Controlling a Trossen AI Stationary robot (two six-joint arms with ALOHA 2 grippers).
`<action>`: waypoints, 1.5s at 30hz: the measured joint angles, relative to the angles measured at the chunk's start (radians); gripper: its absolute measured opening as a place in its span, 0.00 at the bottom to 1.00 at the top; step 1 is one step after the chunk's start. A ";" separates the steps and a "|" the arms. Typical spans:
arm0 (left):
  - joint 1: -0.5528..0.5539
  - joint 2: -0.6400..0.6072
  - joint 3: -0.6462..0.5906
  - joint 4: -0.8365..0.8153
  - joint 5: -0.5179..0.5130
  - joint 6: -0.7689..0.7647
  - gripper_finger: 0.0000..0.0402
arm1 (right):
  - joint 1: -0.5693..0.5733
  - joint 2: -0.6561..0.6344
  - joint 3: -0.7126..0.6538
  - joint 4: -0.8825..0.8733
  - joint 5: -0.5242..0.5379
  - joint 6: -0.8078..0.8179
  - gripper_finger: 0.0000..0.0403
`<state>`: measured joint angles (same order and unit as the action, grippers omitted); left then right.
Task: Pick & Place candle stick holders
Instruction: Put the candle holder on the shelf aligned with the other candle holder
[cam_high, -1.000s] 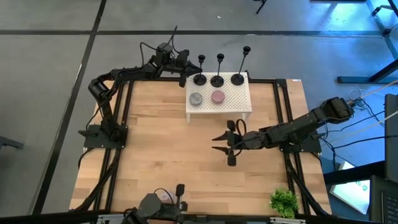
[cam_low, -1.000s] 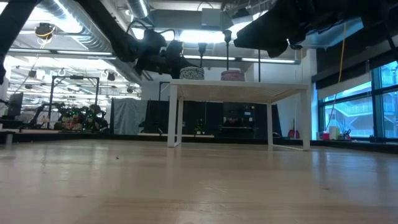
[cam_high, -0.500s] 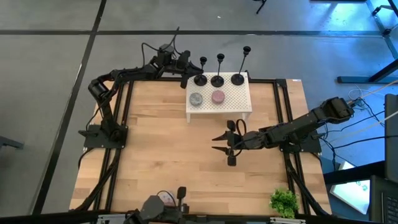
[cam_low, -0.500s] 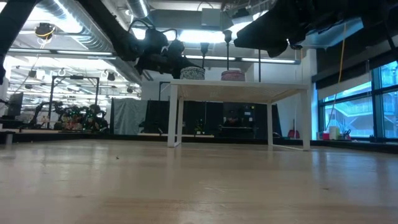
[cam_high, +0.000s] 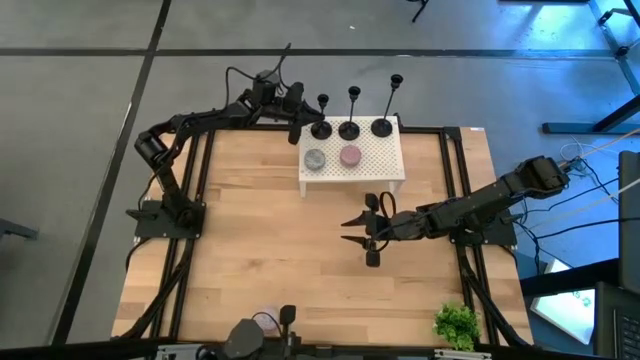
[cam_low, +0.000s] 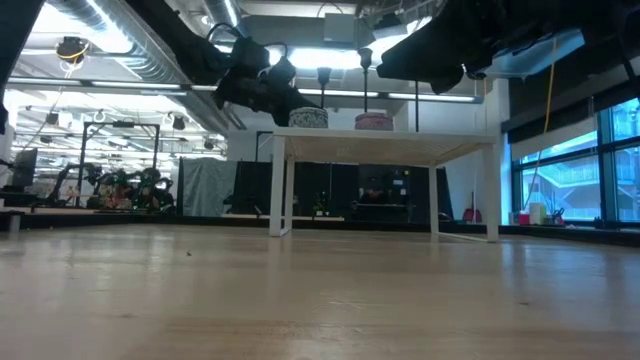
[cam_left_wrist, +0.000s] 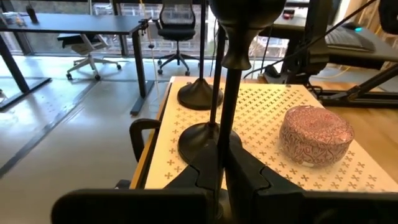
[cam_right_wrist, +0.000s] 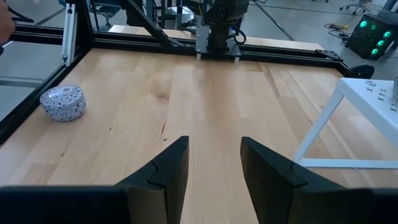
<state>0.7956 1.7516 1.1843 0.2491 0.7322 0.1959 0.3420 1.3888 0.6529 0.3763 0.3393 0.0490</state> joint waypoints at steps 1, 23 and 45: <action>-0.003 -0.002 0.000 -0.007 -0.005 0.006 0.02 | 0.000 0.000 0.000 0.000 0.000 0.000 0.37; -0.029 -0.011 -0.001 -0.039 -0.016 0.009 0.02 | 0.001 0.000 0.000 -0.007 -0.003 0.003 0.37; -0.030 -0.007 -0.012 -0.114 -0.066 0.005 0.11 | 0.002 0.000 0.000 -0.007 -0.003 0.003 0.37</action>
<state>0.7658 1.7443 1.1725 0.1346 0.6664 0.2006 0.3443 1.3884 0.6529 0.3695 0.3367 0.0525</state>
